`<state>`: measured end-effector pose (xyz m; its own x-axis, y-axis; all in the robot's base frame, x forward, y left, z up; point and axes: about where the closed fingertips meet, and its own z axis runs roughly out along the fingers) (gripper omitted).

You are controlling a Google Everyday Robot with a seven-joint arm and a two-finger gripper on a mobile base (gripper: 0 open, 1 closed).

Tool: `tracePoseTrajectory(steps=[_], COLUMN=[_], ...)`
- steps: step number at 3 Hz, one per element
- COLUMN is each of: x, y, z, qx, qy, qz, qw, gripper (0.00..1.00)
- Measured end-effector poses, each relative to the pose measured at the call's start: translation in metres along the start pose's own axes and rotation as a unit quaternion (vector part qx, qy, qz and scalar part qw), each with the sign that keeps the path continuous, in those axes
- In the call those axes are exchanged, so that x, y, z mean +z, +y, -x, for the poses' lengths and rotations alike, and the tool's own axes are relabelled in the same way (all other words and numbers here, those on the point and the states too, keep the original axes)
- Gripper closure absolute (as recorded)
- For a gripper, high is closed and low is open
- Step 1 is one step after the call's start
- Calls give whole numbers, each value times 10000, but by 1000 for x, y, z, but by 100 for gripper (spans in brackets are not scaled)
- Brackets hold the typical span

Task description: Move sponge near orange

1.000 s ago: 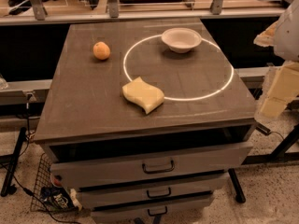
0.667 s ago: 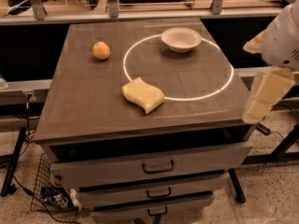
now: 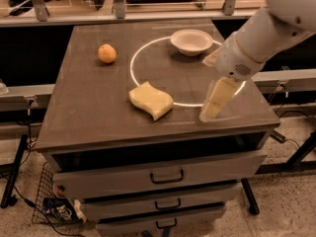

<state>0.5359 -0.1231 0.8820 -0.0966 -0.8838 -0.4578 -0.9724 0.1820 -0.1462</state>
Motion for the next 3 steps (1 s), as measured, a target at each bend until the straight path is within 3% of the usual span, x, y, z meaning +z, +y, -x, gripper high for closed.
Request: tracePoseTrajectory(steps=[2,3], x=[57,76], y=[3,16], z=[46,65], qx=[-103,-134], qy=[-546,-688], qz=[377,573], qw=[9977,9959], gripper=[0,16])
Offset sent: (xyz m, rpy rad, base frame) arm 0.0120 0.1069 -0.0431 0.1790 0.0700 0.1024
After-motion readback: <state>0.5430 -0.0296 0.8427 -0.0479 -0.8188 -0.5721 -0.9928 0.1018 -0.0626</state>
